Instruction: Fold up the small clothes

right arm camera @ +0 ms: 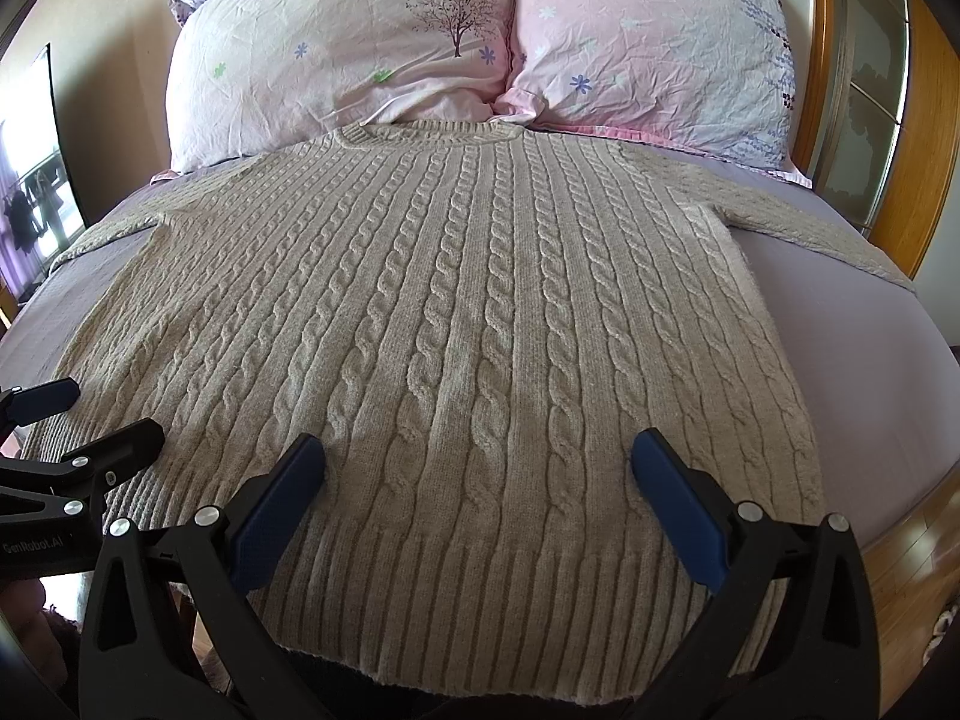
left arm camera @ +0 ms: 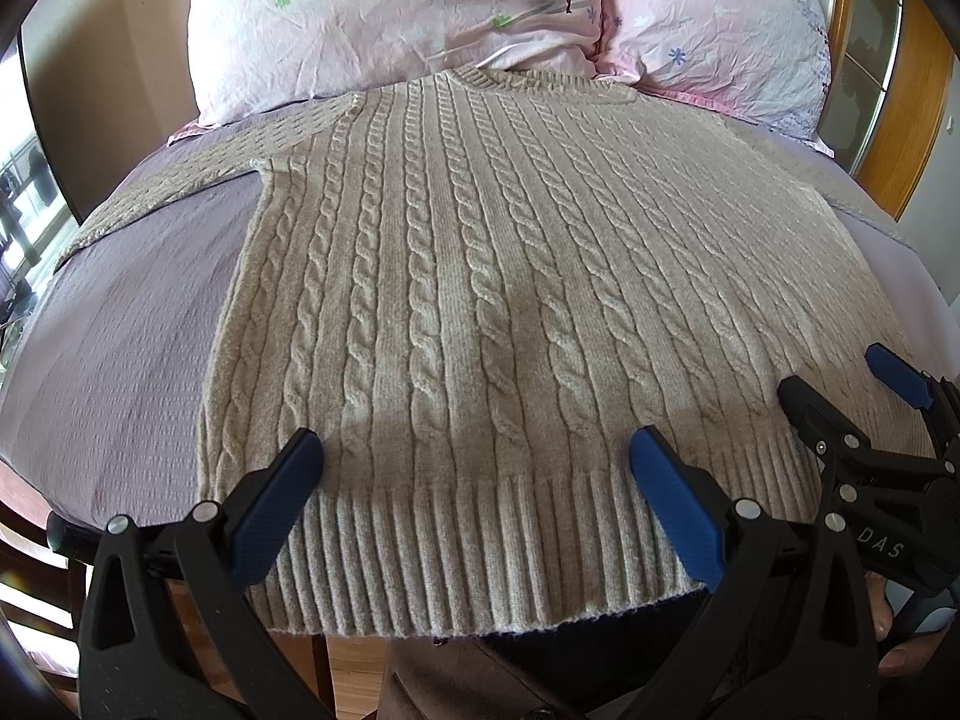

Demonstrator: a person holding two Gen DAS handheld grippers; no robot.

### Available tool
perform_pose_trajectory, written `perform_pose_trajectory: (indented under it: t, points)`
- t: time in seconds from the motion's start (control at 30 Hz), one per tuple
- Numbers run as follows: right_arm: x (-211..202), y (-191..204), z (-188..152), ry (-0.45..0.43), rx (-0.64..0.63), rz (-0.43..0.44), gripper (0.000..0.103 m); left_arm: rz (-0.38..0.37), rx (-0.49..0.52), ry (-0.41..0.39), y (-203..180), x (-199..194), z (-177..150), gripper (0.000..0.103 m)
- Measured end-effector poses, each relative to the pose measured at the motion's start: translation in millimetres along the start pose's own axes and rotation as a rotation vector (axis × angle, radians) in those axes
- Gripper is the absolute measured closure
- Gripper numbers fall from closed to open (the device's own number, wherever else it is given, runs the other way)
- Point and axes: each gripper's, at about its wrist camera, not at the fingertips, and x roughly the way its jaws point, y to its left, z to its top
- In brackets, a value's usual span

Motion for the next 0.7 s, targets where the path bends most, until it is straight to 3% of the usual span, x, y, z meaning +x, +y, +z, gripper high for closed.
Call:
perform_pose_trajectory:
  t: [0.7]
  points:
    - [-0.6, 0.0, -0.1, -0.002, 0.000, 0.000, 0.001, 0.000, 0.000, -0.008, 0.6, -2.0, -3.8, 0.002]
